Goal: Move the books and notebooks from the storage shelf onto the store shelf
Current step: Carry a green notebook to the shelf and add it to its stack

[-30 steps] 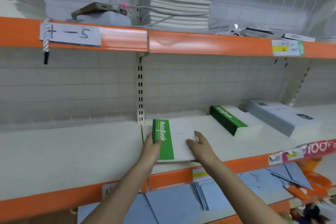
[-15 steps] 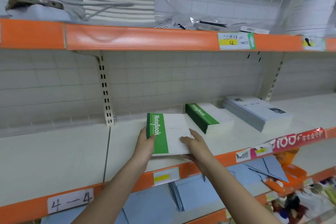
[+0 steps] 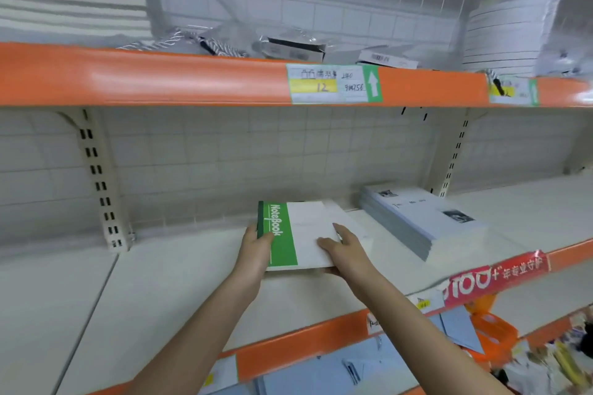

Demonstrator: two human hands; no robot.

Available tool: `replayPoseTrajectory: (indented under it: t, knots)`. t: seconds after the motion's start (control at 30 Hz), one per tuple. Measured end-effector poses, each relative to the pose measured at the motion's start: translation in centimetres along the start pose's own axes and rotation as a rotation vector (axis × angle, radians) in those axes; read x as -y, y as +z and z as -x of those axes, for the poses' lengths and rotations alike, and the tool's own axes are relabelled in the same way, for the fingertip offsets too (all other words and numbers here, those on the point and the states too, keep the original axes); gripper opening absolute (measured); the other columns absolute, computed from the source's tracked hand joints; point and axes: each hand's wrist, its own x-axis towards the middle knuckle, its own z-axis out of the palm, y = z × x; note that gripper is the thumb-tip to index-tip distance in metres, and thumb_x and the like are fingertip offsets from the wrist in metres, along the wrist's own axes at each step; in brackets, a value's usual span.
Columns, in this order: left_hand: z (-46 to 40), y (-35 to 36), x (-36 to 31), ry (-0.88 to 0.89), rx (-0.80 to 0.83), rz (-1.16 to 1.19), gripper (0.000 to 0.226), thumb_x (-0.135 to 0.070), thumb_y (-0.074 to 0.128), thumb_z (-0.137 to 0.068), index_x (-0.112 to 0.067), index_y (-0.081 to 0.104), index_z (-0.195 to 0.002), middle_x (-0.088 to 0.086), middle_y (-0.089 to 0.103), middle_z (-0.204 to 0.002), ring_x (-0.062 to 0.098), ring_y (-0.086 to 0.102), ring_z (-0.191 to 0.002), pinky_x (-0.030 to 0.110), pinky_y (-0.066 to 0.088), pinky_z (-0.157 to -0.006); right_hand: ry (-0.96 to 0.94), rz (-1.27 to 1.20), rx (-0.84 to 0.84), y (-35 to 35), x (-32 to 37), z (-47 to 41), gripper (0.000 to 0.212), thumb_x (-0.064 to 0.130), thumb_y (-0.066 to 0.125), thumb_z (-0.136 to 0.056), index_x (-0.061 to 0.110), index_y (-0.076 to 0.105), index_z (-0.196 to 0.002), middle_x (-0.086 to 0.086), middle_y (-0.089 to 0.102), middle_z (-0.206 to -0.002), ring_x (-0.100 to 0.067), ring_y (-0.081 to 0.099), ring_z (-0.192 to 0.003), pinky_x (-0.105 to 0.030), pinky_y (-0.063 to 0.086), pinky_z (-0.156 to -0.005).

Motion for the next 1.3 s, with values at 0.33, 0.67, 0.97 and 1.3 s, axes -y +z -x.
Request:
replayPoseTrajectory:
  t: [0.33, 0.67, 0.97, 1.3]
  knots:
    - [-2.4, 4.4, -0.7, 0.019, -0.067, -0.01, 0.026, -0.005, 0.039, -0.097, -0.013, 0.051, -0.12, 0.01, 0.061, -0.107, 0.025, 0.06, -0.088, 0.026, 0.047, -0.065, 0.067, -0.088, -0.007, -2.9, 0.2, -4.8, 0.034, 0.019, 0.056, -0.085, 0.015, 0.058, -0.118, -0.005, 0.065, -0.116, -0.024, 0.062, -0.105, -0.038, 0.049, -0.089]
    - [-4.3, 9.2, 0.4, 0.037, -0.208, 0.037, 0.031, -0.005, 0.039, -0.097, -0.014, 0.051, -0.125, 0.011, 0.063, -0.111, 0.024, 0.062, -0.087, 0.025, 0.049, -0.061, 0.001, -0.097, 0.079, -7.1, 0.3, -10.0, 0.018, 0.005, 0.046, -0.093, 0.012, 0.061, -0.1, -0.003, 0.064, -0.092, -0.014, 0.058, -0.077, -0.024, 0.042, -0.062]
    - [-6.5, 12.7, 2.0, 0.028, -0.306, -0.009, 0.029, -0.002, 0.037, -0.096, -0.018, 0.062, -0.095, 0.016, 0.066, -0.098, 0.026, 0.062, -0.076, 0.026, 0.052, -0.059, -0.07, 0.071, 0.126, -9.8, -2.2, -14.0, 0.02, 0.009, 0.052, -0.091, 0.022, 0.057, -0.105, 0.004, 0.062, -0.103, -0.018, 0.058, -0.098, -0.031, 0.045, -0.087]
    - [-7.7, 13.0, 3.7, 0.021, -0.331, -0.097, 0.034, -0.003, 0.029, -0.098, -0.022, 0.057, -0.106, 0.002, 0.064, -0.092, 0.019, 0.062, -0.077, 0.029, 0.05, -0.068, 0.007, 0.16, 0.188, -9.6, -5.2, -16.1, 0.028, 0.016, 0.062, -0.087, 0.013, 0.06, -0.115, 0.001, 0.04, -0.137, -0.017, 0.05, -0.108, -0.028, 0.04, -0.095]
